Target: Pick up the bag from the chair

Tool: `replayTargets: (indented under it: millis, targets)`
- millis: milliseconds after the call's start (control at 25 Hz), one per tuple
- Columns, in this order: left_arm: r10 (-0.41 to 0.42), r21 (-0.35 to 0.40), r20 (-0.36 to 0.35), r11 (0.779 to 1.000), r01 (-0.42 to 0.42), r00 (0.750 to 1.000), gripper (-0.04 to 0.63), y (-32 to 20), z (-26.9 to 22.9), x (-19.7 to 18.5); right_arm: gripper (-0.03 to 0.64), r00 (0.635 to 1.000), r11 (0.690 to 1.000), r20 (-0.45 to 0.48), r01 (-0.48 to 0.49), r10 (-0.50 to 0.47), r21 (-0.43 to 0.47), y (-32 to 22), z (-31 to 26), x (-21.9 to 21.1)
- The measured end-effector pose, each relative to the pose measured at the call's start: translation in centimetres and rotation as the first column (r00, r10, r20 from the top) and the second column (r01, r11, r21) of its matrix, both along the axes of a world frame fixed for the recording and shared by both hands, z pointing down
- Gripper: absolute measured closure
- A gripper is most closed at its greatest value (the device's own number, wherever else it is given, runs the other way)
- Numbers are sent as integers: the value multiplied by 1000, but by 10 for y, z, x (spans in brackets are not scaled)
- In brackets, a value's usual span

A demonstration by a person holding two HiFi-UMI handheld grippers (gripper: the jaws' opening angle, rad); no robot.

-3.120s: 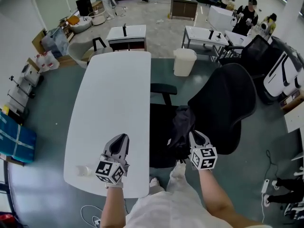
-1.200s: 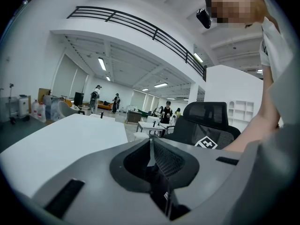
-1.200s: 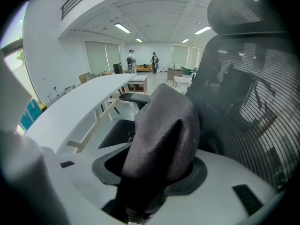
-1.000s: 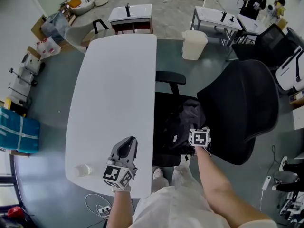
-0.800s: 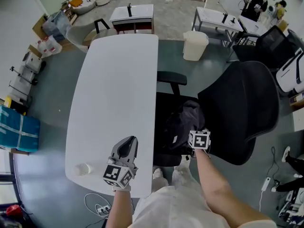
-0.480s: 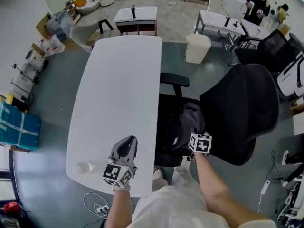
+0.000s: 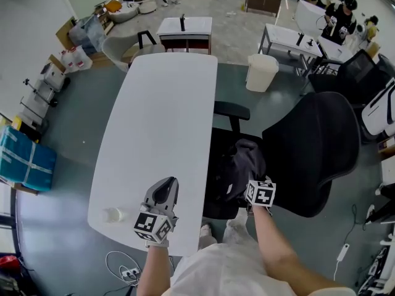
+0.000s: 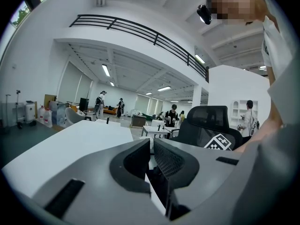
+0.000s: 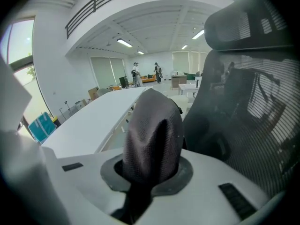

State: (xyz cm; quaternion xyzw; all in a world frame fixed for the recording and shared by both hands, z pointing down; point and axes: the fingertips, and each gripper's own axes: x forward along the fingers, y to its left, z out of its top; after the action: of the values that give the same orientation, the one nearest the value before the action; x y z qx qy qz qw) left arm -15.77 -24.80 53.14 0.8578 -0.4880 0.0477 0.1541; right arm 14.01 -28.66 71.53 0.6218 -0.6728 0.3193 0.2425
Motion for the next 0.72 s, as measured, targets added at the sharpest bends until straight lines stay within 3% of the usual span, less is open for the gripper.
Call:
replayTargets:
  millis: [480,720]
  targets:
    - [-44,43,1,998,44,999,552,3,-20,-12,561,994,980,-37,103,-98,169,-19,-75,-15]
    - [-68,68,5,995,68,998,552,6,-33,-21,561,997,956,-8,81,-82,281,-26,-124,-11]
